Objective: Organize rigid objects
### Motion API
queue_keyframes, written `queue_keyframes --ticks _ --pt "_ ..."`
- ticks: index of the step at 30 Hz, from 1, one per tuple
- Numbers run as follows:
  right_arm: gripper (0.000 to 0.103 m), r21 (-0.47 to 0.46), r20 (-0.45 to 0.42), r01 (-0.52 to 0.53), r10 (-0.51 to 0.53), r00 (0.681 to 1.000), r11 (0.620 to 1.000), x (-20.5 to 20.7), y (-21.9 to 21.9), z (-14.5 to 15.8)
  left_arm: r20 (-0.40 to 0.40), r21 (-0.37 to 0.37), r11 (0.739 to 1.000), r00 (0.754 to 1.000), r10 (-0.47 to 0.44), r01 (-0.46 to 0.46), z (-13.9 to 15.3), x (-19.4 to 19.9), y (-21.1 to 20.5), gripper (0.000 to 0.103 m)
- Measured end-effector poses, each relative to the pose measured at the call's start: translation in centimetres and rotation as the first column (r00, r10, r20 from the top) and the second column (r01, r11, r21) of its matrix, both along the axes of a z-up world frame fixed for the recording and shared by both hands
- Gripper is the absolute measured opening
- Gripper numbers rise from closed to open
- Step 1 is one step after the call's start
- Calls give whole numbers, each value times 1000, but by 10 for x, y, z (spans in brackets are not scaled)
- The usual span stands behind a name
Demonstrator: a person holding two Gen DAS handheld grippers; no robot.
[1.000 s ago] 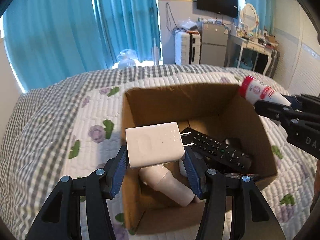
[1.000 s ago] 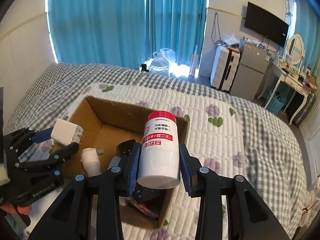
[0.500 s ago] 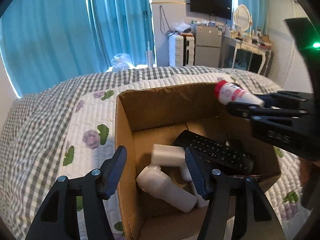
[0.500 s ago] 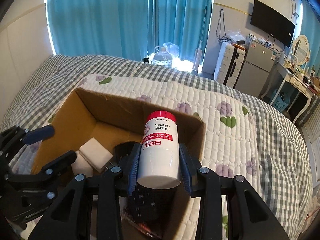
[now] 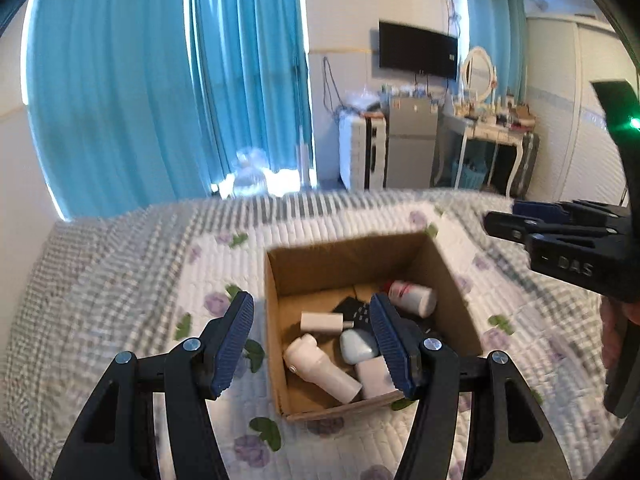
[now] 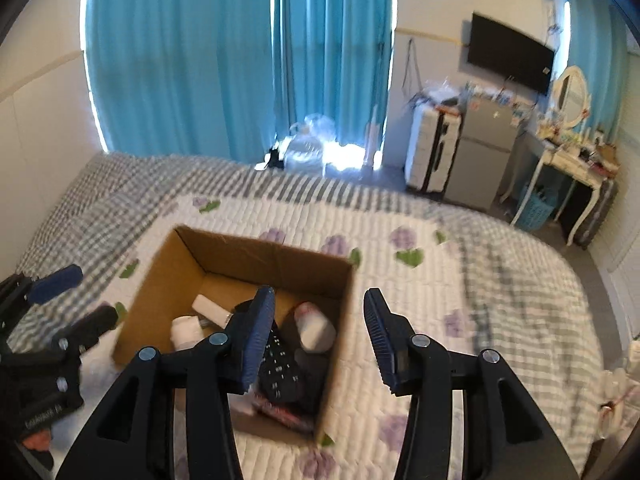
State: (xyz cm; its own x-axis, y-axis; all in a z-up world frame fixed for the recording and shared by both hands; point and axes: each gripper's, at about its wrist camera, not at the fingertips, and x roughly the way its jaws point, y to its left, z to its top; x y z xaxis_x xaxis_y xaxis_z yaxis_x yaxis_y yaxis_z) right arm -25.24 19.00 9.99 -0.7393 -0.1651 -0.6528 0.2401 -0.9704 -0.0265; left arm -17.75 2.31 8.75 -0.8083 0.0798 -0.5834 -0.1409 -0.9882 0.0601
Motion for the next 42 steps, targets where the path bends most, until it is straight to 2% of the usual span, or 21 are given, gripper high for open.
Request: queue_keyframes --ticks 4,6,9,13,17,22,25,28,29,30,31,33,35,39,42 --pt "48 14 -89 10 -9 996 1000 52 10 54 -86 5 1000 996 11 -11 45 37 -6 63" --pt "52 18 -130 15 -13 991 1000 78 12 76 -118 16 1000 993 14 -12 61 53 -11 63" --pt "53 24 -168 8 -4 986 1000 111 12 98 -165 25 1000 986 16 -12 80 79 -17 63" --pt "57 -8 -196 8 -9 981 1000 153 9 114 -186 32 999 982 7 -1 89 100 -21 63" --pt "60 -57 -206 -20 8 979 998 180 8 113 -200 39 999 980 4 4 81 116 -24 63" --pt "60 -57 -264 -20 4 964 998 194 0 90 -253 51 999 967 6 7 58 125 -24 63" --pt "60 -78 -310 -25 0 951 997 194 -6 61 -288 58 998 957 45 -29 34 126 -26 63" --pt "60 -30 -348 27 -35 937 999 187 -15 24 -293 82 996 955 55 -32 1 121 -30 63" --pt "60 -19 -356 35 -40 934 999 186 -17 12 -292 87 996 955 56 -31 -9 121 -31 67" --pt "61 -12 -362 45 -47 931 999 185 -18 0 -290 87 996 955 53 -29 -20 119 -31 74" --pt "64 -13 -363 48 -49 930 999 184 -19 -13 -284 83 996 957 53 -31 -33 117 -31 78" --pt "88 -22 -347 55 -59 936 998 180 -20 -35 -274 62 997 960 55 -40 -48 117 -31 91" --pt "92 -32 -328 60 -67 942 998 175 -20 -51 -278 53 997 958 68 -56 -56 116 -31 99" --pt "94 -20 -274 105 -107 956 994 164 -19 -63 -266 74 995 960 87 -70 -63 114 -33 103" --pt "103 -54 -268 150 -159 950 987 161 -5 -68 -272 83 994 958 94 -74 -67 116 -35 103"
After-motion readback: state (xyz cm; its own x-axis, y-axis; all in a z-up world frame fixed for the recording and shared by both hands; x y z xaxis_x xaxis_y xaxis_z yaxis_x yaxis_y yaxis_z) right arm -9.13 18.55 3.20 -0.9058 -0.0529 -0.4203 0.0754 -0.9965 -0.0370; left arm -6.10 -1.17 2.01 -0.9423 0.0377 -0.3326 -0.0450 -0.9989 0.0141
